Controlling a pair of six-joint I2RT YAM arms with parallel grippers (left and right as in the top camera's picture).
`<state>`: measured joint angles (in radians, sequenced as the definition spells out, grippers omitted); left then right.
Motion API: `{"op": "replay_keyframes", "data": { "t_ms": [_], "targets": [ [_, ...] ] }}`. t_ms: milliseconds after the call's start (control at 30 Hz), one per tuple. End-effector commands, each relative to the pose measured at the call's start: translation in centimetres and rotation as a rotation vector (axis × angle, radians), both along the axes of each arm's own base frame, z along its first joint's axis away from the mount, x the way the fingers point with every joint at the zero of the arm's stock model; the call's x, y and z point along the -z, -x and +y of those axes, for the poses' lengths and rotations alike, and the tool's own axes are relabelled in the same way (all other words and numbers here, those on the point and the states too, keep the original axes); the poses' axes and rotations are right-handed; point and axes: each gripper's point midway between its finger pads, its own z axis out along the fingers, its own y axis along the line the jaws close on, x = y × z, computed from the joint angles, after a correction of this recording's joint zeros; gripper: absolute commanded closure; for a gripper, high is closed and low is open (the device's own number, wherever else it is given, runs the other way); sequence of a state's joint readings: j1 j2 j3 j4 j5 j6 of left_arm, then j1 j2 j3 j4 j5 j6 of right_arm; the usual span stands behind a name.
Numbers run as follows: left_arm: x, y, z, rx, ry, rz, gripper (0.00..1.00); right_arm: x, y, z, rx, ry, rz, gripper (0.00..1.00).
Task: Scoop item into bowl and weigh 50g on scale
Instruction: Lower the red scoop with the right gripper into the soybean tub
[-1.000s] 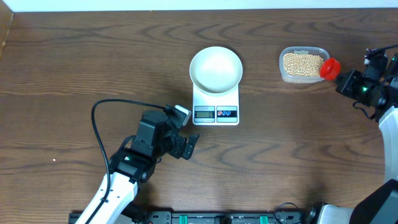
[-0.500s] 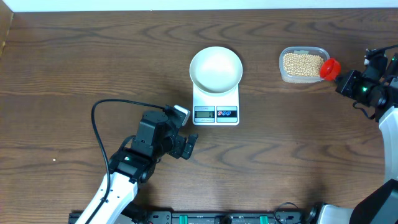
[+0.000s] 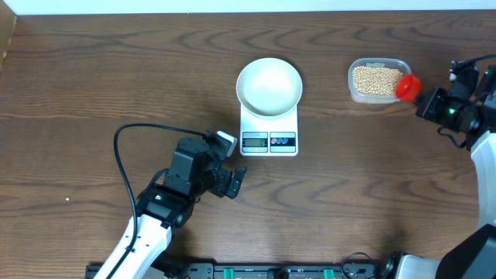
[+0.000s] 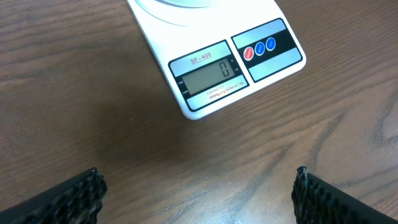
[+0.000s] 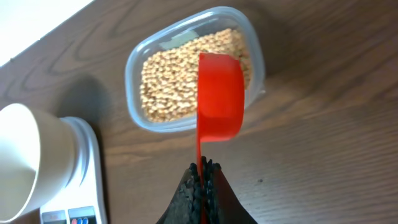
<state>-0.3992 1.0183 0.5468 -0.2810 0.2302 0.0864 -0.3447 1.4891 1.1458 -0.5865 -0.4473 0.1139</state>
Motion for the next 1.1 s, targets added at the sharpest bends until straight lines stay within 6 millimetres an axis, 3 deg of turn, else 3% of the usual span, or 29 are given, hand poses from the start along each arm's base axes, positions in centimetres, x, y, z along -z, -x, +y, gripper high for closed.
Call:
{"op": "replay_keyframes", "data": {
  "t_ms": [0,233,333,1067],
  "targets": [
    [-0.9,-0.7,0.1,-0.003,-0.005,-0.029,0.02,-3.6,-1.3,0.4,-0.046,0.087,-0.071,0.99],
    [-0.9,-0.7,0.1,-0.002,-0.006,-0.029,0.02,-8.2,-2.8,0.7,-0.078,0.149,-0.167,0.99],
    [-0.9,-0.7,0.1,-0.002,-0.006,-0.029,0.02,-9.2,-3.3,1.1,-0.083,0.199,-0.189,0.99],
    [-0.9,-0.7,0.1,-0.002,-0.006,-0.029,0.02,-7.6,-3.1,2.7,-0.171,0.336,-0.130,0.99]
  ]
}}
